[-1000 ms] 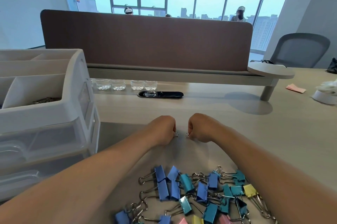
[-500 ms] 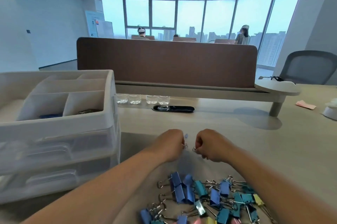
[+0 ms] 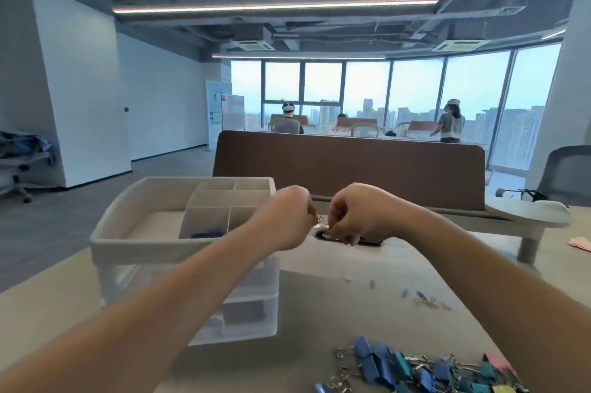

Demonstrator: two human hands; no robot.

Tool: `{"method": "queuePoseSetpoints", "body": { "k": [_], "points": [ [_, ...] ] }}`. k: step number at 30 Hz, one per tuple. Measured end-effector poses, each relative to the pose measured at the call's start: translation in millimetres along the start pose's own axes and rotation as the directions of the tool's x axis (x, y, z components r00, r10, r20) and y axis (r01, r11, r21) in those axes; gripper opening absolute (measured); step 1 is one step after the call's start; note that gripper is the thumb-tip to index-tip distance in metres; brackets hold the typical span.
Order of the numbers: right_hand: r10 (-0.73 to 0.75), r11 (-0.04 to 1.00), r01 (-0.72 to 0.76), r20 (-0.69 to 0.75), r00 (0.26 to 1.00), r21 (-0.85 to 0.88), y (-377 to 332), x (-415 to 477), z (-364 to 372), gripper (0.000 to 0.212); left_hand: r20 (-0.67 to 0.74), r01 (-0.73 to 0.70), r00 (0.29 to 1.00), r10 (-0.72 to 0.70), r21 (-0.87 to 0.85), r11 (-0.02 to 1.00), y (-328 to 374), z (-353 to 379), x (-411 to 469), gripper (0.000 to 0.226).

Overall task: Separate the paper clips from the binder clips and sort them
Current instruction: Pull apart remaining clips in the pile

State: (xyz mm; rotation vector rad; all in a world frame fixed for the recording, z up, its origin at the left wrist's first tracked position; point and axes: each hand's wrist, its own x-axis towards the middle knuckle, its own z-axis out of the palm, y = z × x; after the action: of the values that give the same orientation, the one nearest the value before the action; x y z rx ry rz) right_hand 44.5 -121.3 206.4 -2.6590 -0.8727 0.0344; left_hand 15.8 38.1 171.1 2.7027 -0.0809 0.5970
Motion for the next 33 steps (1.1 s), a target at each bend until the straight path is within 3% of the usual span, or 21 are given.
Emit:
{"method": "queuePoseSetpoints", "body": {
  "k": [6, 10, 15, 27, 33],
  "points": [
    [-0.109, 0.994, 0.109, -0.076, 0.991, 0.001, -63.9, 30.9, 8.0, 0.006, -0.044, 0.104, 0.994, -0.102, 0.045, 0.994, -37.9, -60.5, -13.4, 0.012],
    [-0.137, 0.986, 0.124, -0.11, 0.984, -0.115, -85.2, 52.6, 26.2, 0.011, 0.009, 0.172, 0.985, -0.174, 0.08, 0.982, -63.6, -70.3, -15.3, 0.015],
    [-0.16, 0.963, 0.132, -0.107, 0.981, -0.234, -89.1, 65.3, 44.1, 0.015, 0.082, 0.141, 0.985, -0.152, 0.129, 0.982, -76.3, -65.3, -15.2, 0.021],
    [-0.187, 0.975, 0.165, -0.146, 0.971, -0.152, -77.0, 63.1, 47.3, 0.022, 0.051, 0.08, 0.995, -0.083, 0.064, 0.995, -77.4, -61.5, -19.0, 0.021],
    [-0.142, 0.989, 0.132, -0.222, 0.965, -0.063, -49.0, 34.1, 34.3, 0.009, -0.018, -0.018, 1.0, 0.018, 0.036, 0.999, -37.3, -50.6, -26.3, 0.013]
  ]
}}
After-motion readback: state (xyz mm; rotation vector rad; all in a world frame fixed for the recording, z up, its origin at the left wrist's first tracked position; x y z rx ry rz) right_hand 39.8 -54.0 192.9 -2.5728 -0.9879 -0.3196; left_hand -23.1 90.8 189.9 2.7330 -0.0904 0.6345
